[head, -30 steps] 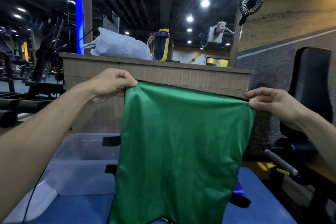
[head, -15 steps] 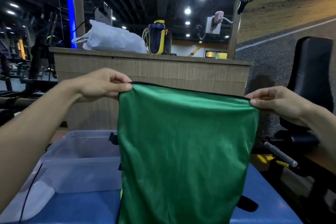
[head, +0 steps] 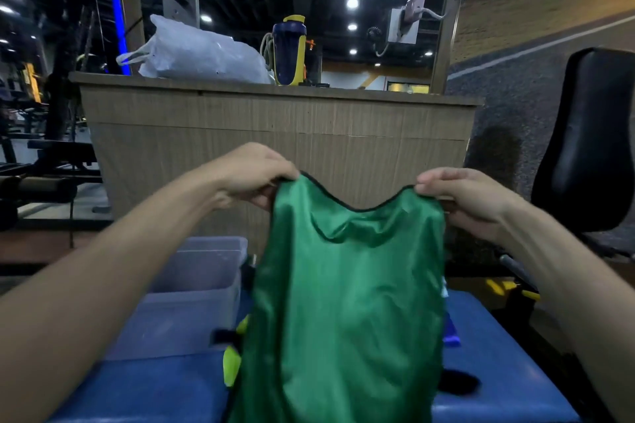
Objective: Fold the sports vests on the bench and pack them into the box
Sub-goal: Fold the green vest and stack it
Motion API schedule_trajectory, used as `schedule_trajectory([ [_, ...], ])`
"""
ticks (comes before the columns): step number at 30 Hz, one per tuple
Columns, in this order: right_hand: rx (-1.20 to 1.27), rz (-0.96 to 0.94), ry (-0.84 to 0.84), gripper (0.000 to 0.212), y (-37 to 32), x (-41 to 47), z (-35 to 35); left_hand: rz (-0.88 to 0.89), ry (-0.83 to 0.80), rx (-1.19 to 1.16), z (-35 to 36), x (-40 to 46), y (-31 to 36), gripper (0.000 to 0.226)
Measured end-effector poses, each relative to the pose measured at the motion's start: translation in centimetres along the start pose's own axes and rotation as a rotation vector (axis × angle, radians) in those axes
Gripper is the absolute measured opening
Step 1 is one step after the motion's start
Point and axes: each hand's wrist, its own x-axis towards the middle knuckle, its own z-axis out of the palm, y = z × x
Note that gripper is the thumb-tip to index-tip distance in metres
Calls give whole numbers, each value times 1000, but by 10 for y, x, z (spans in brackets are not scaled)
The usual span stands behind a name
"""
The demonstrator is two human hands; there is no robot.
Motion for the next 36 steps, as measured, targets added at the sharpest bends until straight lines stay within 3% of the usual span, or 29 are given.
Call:
schedule_trajectory([
  [3,-45,-108,-60,18,-9,-11,60,85,-81,25,45,-6,21,11],
  [6,-93,-180,26,15,-16,-20,88,99,-39,-19,63,-5,27,8],
  [19,-130,-178,85,20,-21,-35,94,129,23,23,64,-16,30,6],
  [21,-139,-180,73,22,-23,-36,90,155,1,16,61,-20,32,6],
  [25,-195,-221,33,22,-27,-38,84,247,-177,52,53,-24,27,32],
  [28,-248,-259,3,19,-28,-37,80,243,-230,129,50,-22,21,19],
  [32,-274,-252,-51,20,-25,-39,81,331,-84,390,49,-22,21,7],
  [36,-207,-141,-66,24,-25,-39,89,450,81,532,54,-20,21,18],
])
